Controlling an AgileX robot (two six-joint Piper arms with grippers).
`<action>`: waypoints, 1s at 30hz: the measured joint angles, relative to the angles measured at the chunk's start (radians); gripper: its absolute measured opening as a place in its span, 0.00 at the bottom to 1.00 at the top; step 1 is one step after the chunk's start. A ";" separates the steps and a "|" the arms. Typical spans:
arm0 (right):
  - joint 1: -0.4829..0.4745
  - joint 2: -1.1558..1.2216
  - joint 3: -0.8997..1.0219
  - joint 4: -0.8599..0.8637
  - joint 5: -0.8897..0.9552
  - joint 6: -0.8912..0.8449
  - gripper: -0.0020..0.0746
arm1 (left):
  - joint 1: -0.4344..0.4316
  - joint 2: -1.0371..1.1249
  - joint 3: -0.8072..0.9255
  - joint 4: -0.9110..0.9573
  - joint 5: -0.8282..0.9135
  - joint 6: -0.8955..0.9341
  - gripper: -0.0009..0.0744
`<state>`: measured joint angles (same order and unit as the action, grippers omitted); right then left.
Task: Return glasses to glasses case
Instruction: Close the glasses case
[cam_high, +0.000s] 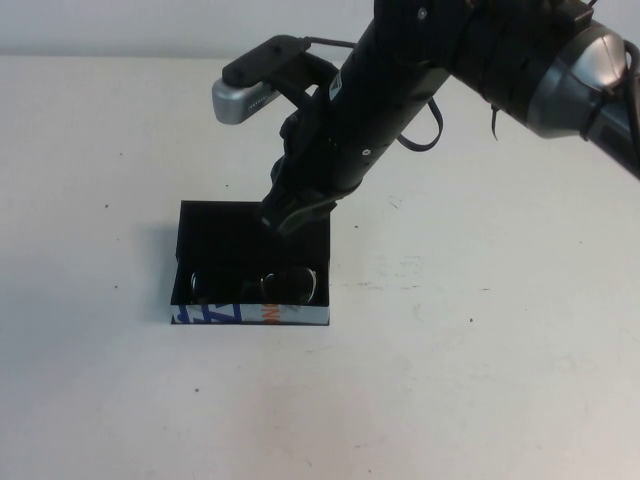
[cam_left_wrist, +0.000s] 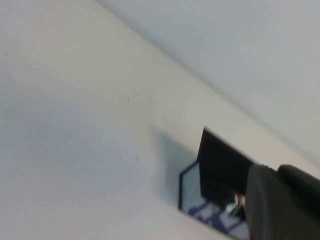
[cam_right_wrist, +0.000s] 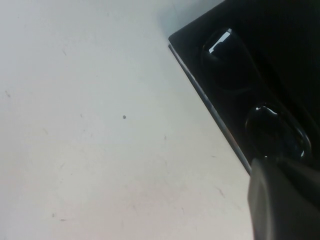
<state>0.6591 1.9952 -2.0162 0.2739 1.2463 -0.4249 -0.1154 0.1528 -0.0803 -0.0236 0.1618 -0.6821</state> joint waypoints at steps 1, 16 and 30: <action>0.000 0.000 0.000 0.000 0.000 0.005 0.01 | -0.025 0.045 -0.026 0.000 0.041 0.018 0.01; 0.000 0.000 0.000 -0.005 0.000 0.016 0.01 | -0.363 0.601 -0.331 -0.218 0.420 0.441 0.01; -0.002 0.000 0.000 -0.007 0.000 0.018 0.01 | -0.356 0.866 -0.646 -0.377 0.686 0.795 0.01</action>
<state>0.6576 1.9952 -2.0162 0.2672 1.2463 -0.4071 -0.4716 1.0190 -0.7260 -0.4006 0.8482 0.1131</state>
